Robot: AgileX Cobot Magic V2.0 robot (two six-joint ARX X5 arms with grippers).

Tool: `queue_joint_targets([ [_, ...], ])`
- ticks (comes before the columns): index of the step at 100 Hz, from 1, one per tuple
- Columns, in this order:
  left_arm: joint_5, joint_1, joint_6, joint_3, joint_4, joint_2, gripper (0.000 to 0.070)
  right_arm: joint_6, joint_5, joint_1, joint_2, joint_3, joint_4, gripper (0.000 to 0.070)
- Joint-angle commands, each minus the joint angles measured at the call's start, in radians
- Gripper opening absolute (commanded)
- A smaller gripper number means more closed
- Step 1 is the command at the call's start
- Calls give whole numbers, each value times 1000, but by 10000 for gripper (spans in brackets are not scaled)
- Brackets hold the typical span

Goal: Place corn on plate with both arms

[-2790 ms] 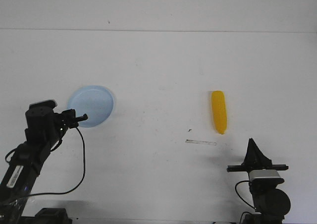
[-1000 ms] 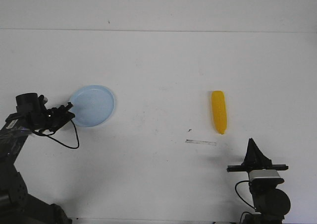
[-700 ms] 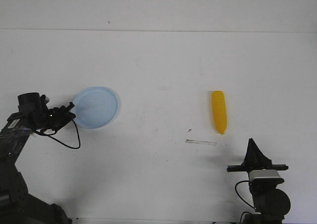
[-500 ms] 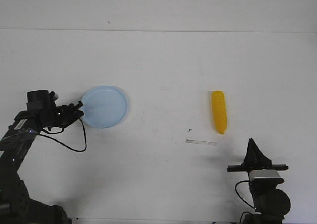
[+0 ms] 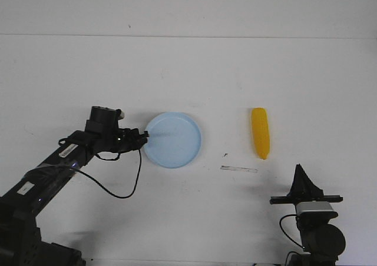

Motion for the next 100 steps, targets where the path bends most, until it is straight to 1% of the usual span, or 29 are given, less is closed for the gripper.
queue_joint_targets([
  [1, -5, -27, -16, 13, 7, 35, 1, 5, 0, 1, -1, -1, 10, 12],
  [15, -5, -76, -17, 13, 36, 64, 1, 5, 0, 1, -1, -1, 10, 12],
  [25, -5, -85, -21, 13, 47, 80, 2, 5, 0, 1, -1, -1, 10, 12],
  [32, -5, -85, -21, 13, 47, 84, 18, 5, 0, 1, -1, -1, 10, 12],
  [36, -5, -85, -21, 13, 47, 84, 71, 5, 0, 1, -1, -1, 10, 12],
  [43, -5, -85, -21, 13, 47, 79, 215, 5, 0, 1, -1, -1, 10, 12],
  [47, -5, -85, -20, 13, 49, 75, 255, 5, 0, 1, -1, -1, 10, 12],
  [54, -8, -82, -18, 13, 50, 56, 252, 5, 0, 1, -1, -1, 10, 12],
  [62, -38, -80, -10, 13, 55, 20, 244, 5, 0, 1, -1, -1, 10, 12],
  [68, -84, -79, 2, 13, 56, -17, 244, 5, 0, 1, -1, -1, 10, 12],
  [79, -193, -71, 55, 3, 78, -97, 225, 5, 0, 1, -1, -1, 10, 12],
  [83, -226, -66, 77, -8, 100, -129, 180, 5, 0, 1, -1, -1, 10, 12],
  [92, -282, -44, 141, -47, 158, -203, 4, 5, 0, 1, -1, -1, 10, 12],
  [100, -304, -15, 204, -103, 237, -274, 1, 5, 0, 1, -1, -1, 10, 12],
])
